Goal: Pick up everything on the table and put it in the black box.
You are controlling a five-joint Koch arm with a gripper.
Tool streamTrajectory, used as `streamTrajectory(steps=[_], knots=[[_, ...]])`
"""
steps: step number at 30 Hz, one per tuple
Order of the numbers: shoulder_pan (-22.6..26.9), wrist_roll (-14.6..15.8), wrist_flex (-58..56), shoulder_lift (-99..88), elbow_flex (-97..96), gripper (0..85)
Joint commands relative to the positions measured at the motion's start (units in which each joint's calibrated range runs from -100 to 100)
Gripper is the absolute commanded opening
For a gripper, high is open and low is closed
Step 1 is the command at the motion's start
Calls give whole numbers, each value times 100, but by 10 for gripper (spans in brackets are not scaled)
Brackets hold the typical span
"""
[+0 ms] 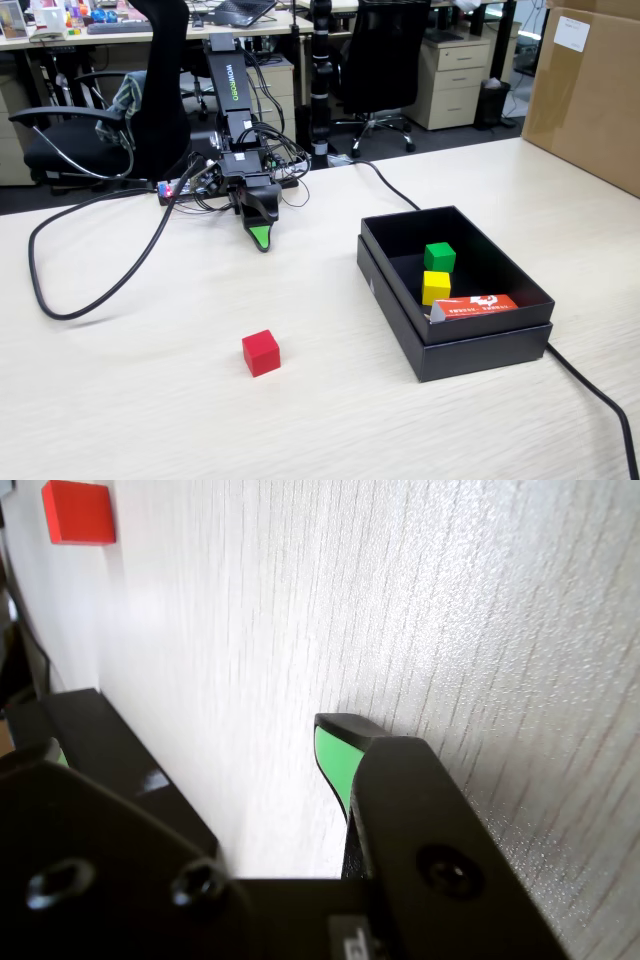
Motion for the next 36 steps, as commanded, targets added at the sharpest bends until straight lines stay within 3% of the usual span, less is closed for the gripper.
streamTrajectory(steps=[1,31,36], knots=[[0,-5,-276,-13,-84,485],[10,5,-320,-13,-57,475],[-29,88,-1348,-13,587,476]])
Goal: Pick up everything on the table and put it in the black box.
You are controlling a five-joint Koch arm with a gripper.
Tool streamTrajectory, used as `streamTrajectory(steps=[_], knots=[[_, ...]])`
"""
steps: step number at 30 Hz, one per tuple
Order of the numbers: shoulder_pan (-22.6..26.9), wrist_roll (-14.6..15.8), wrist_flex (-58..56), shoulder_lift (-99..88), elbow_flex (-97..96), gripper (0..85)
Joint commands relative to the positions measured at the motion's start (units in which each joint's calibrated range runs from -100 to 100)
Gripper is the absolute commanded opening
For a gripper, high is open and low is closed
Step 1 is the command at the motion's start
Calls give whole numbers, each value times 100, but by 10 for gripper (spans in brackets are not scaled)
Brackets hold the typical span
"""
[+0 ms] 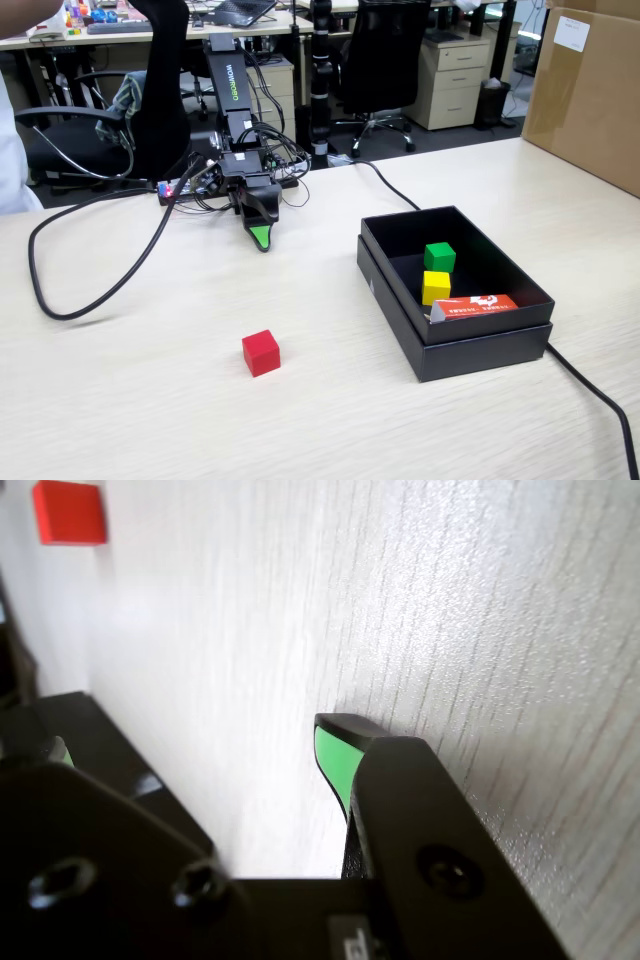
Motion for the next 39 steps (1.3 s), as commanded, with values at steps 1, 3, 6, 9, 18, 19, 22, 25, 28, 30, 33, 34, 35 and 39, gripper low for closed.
streamTrajectory(steps=[1,3,6,9,18,19,22,25,28,30,33,34,35,39], knots=[[-29,98,-1373,10,595,476],[-5,200,-2522,285,1492,479],[-15,244,-3550,951,2680,476],[-20,244,-4241,1513,3650,473],[-127,303,-6323,4439,7394,472],[-176,303,-6704,5105,8102,472],[-274,274,-7118,6780,9679,472],[-361,190,-7161,7939,10685,471],[-459,83,-7161,9293,12009,469],[-488,20,-7170,9878,12607,459],[-513,-59,-7170,10796,13432,447],[-518,-68,-7170,10980,13568,447],[-518,-78,-7170,11152,13677,447],[-523,-107,-7170,11852,14112,447]])
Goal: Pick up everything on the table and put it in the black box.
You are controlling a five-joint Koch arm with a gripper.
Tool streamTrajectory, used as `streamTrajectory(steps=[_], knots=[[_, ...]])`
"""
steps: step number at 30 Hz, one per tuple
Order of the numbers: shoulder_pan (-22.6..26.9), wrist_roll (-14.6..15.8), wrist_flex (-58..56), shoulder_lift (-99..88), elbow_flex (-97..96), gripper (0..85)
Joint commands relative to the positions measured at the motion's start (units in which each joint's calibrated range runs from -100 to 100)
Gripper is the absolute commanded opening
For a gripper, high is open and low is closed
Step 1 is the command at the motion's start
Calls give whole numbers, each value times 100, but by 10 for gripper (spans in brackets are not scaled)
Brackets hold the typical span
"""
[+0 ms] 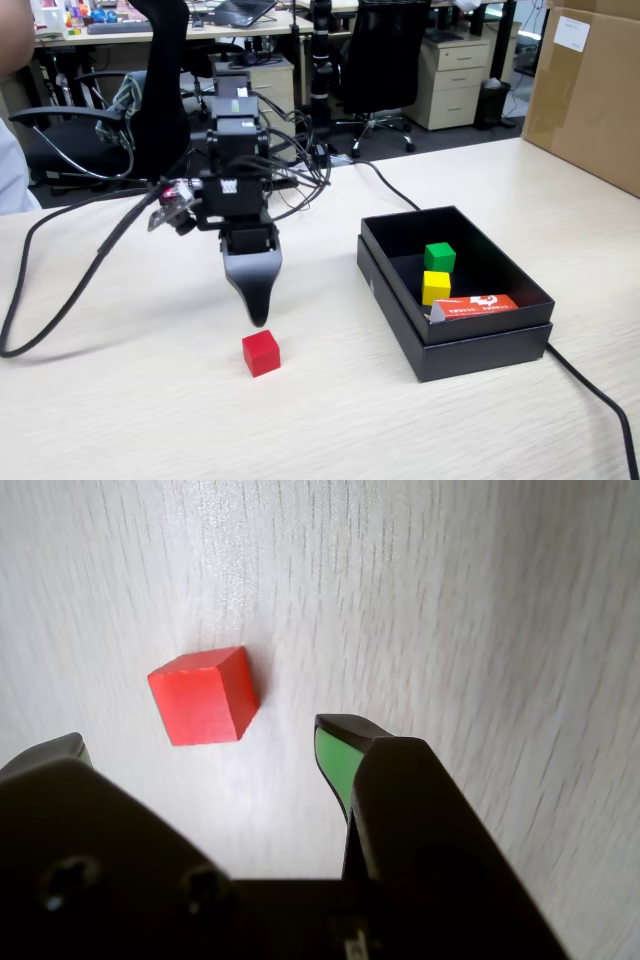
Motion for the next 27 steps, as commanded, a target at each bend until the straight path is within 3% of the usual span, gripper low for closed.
streamTrajectory(steps=[1,14,17,20,25,27], knots=[[-24,-88,0,251,693,447],[-39,-127,-61,1892,1754,419],[-63,-127,-78,2099,1926,323],[-78,-142,-87,2179,1944,282],[-98,-107,-95,2156,1944,9],[-88,-93,-190,1995,1808,9]])
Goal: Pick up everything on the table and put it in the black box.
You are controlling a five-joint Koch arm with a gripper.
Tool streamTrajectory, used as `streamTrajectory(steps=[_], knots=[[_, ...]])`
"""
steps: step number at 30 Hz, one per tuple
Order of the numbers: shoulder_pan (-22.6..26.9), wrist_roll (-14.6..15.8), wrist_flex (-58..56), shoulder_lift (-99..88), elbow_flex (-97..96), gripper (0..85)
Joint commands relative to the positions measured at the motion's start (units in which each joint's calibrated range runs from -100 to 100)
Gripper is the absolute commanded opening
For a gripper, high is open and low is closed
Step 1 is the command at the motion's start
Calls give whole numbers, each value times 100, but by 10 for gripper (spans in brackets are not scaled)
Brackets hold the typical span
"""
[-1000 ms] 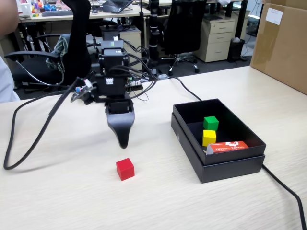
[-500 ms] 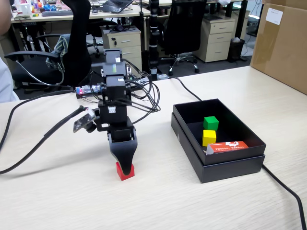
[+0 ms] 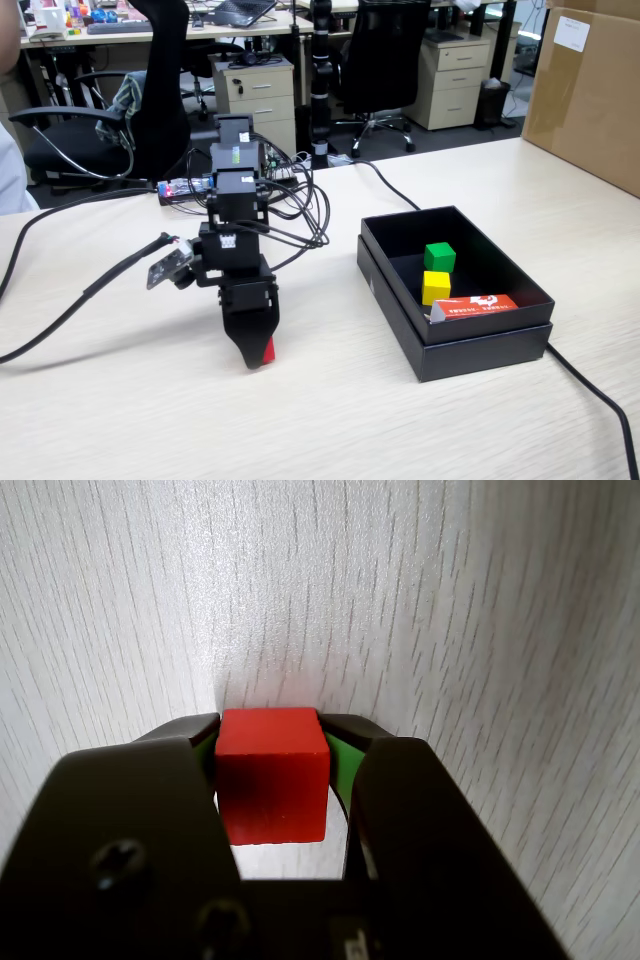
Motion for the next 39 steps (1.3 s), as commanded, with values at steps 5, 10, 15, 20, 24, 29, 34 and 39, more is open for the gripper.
streamTrajectory(steps=[5,10,15,20,24,29,34,39], knots=[[332,249,-229,-3089,-1113,8],[1158,523,-437,-5120,-1186,8],[2007,850,-661,-4867,-360,8],[2261,1050,-670,-3559,-297,9],[2286,1123,-661,-2962,-252,9],[2217,1162,-661,-2148,-651,8],[2178,1197,-661,-1769,-1050,9],[2193,1270,-661,-1907,-1059,218]])
